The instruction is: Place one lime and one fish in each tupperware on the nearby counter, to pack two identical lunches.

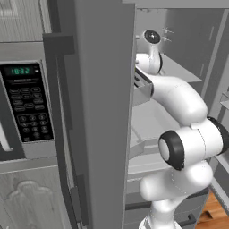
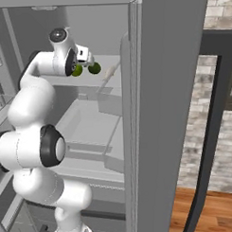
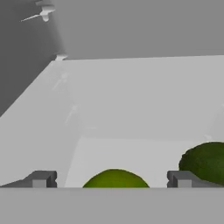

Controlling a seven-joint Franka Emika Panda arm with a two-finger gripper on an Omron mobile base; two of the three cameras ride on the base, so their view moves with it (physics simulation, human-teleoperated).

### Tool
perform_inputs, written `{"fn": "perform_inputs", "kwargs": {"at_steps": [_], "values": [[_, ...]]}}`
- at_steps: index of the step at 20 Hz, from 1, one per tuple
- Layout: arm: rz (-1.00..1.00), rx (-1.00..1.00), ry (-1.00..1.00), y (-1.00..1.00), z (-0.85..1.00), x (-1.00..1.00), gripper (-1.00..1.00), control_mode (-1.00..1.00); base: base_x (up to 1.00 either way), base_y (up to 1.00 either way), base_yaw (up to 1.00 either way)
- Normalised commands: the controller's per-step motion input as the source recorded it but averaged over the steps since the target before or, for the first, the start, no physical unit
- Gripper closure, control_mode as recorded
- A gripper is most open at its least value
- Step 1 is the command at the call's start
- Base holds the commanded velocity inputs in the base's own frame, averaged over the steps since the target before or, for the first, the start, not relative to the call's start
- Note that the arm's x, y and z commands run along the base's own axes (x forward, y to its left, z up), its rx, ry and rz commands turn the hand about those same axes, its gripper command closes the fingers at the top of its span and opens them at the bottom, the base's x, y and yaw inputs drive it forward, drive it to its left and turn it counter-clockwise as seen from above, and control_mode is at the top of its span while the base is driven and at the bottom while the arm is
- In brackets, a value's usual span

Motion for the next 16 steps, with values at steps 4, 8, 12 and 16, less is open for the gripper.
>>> {"fn": "perform_inputs", "kwargs": {"at_steps": [4, 8, 12, 16], "values": [[0.0, 0.0, 0.06, 0.06, -0.16, 0.12, -1.0, -1.0, 0.0, 0.0, 0.0], [0.0, 0.0, 0.04, 0.17, -0.15, 0.03, -1.0, -1.0, 0.0, 0.0, 0.0], [0.0, 0.0, -0.02, 0.0, -0.04, -0.42, -1.0, -1.0, 0.0, 0.0, 0.0], [0.0, 0.0, -0.01, 0.0, 0.0, -0.11, -1.0, -1.0, 0.0, 0.0, 0.0]]}}
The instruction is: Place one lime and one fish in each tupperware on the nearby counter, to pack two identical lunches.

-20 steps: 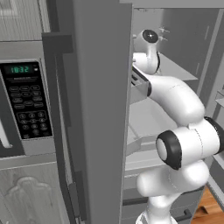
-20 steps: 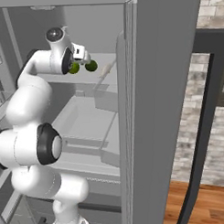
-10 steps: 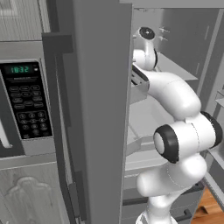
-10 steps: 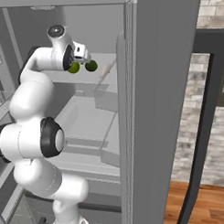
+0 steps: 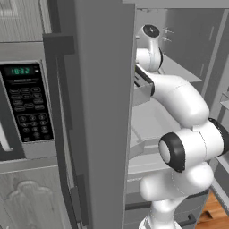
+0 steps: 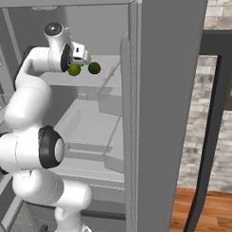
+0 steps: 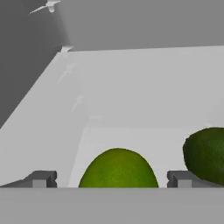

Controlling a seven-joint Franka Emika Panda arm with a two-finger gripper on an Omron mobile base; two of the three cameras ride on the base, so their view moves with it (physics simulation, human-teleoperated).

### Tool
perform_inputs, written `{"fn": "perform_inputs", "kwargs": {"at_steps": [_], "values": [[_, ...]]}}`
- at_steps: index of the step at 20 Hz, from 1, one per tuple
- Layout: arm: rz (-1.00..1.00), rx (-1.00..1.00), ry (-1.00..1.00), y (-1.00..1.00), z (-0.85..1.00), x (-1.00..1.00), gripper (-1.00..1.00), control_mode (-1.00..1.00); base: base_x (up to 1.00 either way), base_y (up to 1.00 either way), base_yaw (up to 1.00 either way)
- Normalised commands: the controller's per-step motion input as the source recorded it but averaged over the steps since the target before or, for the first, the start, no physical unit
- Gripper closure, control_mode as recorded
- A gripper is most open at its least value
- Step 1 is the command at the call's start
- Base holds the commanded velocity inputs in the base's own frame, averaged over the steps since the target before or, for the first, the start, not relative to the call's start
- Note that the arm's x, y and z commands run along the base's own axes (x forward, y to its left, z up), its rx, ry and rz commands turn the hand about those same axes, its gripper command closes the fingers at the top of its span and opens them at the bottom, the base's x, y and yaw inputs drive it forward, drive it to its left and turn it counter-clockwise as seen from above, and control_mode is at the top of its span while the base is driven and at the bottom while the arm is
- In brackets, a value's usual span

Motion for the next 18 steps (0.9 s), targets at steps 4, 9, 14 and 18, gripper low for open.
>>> {"fn": "perform_inputs", "kwargs": {"at_steps": [4, 9, 14, 18], "values": [[0.0, 0.0, 0.0, 0.0, 0.0, 0.0, -1.0, -1.0, 0.0, 0.0, 0.0], [0.0, 0.0, 0.0, 0.0, -0.08, -0.02, -1.0, -1.0, 0.0, 0.0, 0.0], [0.0, 0.0, 0.0, 0.0, -0.28, -0.13, -1.0, -1.0, 0.0, 0.0, 0.0], [0.0, 0.0, 0.03, 0.05, -0.34, 0.04, 1.0, -1.0, 0.0, 0.0, 0.0]]}}
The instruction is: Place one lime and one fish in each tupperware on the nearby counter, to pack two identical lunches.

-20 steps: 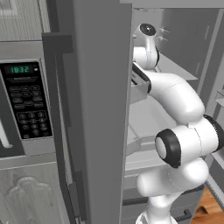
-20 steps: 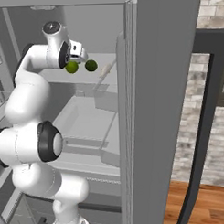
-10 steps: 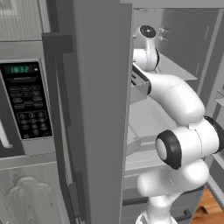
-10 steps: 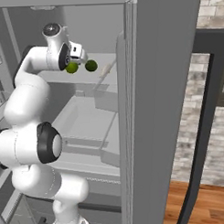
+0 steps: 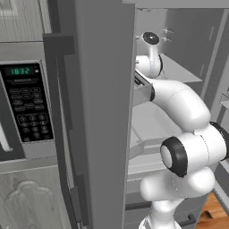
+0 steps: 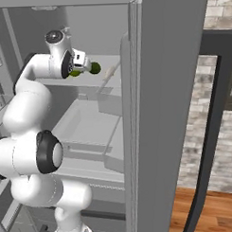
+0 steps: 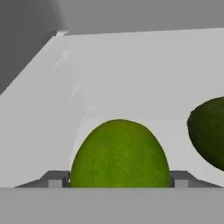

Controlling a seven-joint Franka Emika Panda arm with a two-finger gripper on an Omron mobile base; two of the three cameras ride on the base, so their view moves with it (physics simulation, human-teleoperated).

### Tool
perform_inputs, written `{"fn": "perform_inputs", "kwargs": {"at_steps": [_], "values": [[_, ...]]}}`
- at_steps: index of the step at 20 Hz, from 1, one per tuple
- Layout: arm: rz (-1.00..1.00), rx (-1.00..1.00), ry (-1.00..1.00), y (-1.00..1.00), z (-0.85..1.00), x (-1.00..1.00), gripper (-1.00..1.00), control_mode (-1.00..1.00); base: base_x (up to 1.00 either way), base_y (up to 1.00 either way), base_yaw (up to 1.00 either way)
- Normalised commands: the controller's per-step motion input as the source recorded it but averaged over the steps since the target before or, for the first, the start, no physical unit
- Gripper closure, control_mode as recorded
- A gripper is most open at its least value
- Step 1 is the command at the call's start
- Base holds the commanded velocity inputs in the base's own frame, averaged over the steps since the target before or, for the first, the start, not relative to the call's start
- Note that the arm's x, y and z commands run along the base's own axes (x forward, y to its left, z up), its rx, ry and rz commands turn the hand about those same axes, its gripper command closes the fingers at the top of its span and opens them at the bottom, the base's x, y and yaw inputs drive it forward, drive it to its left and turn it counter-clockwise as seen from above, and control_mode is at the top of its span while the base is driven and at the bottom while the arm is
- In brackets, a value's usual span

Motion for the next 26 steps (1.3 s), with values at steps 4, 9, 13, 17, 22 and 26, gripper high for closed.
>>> {"fn": "perform_inputs", "kwargs": {"at_steps": [4, 9, 13, 17, 22, 26], "values": [[0.0, -0.02, 0.0, 0.0, -0.13, 0.0, 1.0, -1.0, 0.0, 0.0, 0.0], [0.0, -0.01, -0.08, 0.02, 0.15, -0.3, 1.0, -1.0, 0.0, 0.0, 0.0], [0.0, 0.0, -0.34, 0.01, 0.71, -1.0, 1.0, -1.0, 0.0, 0.0, 0.0], [-0.03, 0.13, -0.12, -0.04, 0.37, -1.0, 1.0, -1.0, 0.0, 0.0, 0.0], [-0.09, 0.23, 0.06, -0.19, 0.01, -1.0, 1.0, -1.0, 0.0, 0.0, 0.0], [-0.08, 0.19, 0.07, -0.12, -0.11, -1.0, 1.0, -1.0, 0.0, 0.0, 0.0]]}}
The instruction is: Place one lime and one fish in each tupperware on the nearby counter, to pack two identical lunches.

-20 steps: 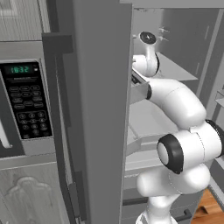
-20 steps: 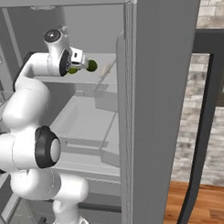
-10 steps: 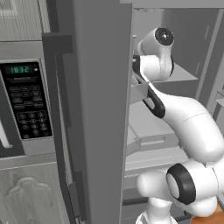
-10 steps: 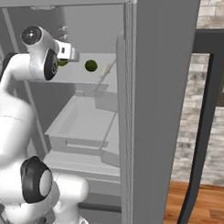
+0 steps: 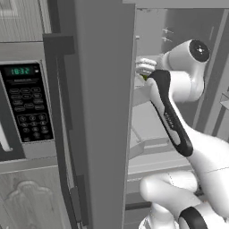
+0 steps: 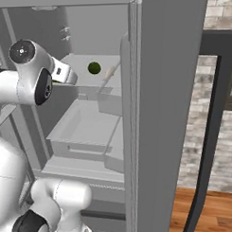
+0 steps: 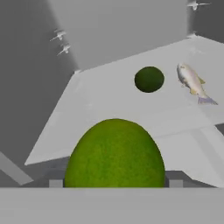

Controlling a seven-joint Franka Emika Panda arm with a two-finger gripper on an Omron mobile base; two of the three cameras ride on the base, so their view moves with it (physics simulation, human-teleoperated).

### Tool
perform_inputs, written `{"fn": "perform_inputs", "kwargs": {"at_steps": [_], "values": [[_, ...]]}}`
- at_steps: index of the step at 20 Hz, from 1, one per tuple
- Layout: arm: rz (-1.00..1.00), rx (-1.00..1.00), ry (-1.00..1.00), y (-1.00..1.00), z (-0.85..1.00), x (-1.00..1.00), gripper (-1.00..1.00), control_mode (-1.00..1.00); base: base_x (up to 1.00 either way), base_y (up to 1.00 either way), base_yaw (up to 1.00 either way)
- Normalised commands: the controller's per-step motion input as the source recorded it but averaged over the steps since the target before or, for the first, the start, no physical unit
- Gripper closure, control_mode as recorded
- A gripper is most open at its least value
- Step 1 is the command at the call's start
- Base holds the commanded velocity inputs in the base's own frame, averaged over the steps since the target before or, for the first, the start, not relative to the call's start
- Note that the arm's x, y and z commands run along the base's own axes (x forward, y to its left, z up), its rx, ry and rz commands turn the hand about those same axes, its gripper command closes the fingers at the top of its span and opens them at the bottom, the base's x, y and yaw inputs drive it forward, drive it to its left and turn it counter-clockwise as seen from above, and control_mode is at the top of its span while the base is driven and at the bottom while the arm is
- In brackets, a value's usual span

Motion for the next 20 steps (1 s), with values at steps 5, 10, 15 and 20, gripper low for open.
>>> {"fn": "perform_inputs", "kwargs": {"at_steps": [5, 10, 15, 20], "values": [[-0.02, 0.05, 0.06, 0.0, -0.23, -0.4, 1.0, 1.0, -0.6, 0.0, -0.04], [0.0, 0.0, 0.0, 0.0, 0.0, 0.0, 1.0, 1.0, -1.0, 0.15, -0.08], [0.0, 0.0, 0.0, 0.0, 0.0, 0.0, 1.0, 1.0, -1.0, 0.18, -0.32], [0.0, 0.0, 0.0, 0.0, 0.0, 0.0, 1.0, 1.0, -0.98, 0.3, -0.69]]}}
